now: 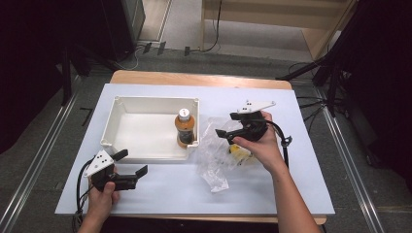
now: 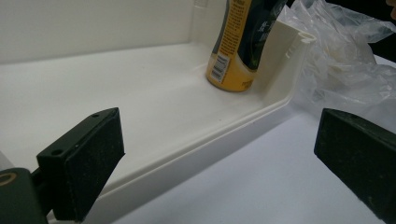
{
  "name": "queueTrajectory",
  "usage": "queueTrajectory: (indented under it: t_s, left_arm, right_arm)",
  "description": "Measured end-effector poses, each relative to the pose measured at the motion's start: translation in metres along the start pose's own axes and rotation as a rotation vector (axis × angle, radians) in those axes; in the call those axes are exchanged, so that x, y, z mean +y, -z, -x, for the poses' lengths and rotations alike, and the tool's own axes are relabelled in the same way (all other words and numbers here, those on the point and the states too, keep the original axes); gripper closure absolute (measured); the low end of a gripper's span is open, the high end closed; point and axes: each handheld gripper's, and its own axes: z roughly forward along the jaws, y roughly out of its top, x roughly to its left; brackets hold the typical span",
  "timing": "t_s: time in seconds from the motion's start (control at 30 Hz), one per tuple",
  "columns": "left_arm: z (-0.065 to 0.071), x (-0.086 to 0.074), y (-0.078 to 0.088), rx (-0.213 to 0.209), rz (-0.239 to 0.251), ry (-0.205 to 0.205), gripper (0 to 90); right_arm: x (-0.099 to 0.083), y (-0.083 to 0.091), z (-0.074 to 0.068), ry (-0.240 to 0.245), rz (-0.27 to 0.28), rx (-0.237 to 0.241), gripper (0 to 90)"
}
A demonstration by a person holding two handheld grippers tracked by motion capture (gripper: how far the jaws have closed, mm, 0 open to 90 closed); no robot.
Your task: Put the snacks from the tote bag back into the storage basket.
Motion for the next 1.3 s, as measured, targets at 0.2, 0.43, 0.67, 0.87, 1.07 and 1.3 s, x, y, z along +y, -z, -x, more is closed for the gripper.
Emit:
queueTrajectory:
  t_s: [0.2,0.43,0.67,0.87,1.07,1.3]
  left_arm:
    - [0.000,0.000,0.000,0.001,0.000,0.002,1.8]
    - [0.000,0.000,0.000,0.001,0.003,0.009,1.8]
    - [0.000,0.000,0.000,0.002,0.002,0.006,1.8]
    - [0.000,0.000,0.000,0.004,0.003,0.007,1.8]
    - [-0.001,0.000,0.001,0.005,0.001,0.006,1.8]
    - [-0.001,0.000,0.001,0.006,0.002,0.007,1.8]
  right_arm:
    - [-0.014,0.012,0.006,-0.021,0.005,-0.021,16.7]
    - [-0.028,0.023,0.010,-0.035,0.006,-0.037,15.9]
    - [-0.038,0.031,0.012,-0.045,0.012,-0.050,15.8]
    - [-0.051,0.040,0.014,-0.057,0.022,-0.064,15.8]
    - [-0.059,0.048,0.015,-0.072,0.027,-0.075,15.8]
    - [-0.071,0.058,0.018,-0.085,0.038,-0.090,14.1]
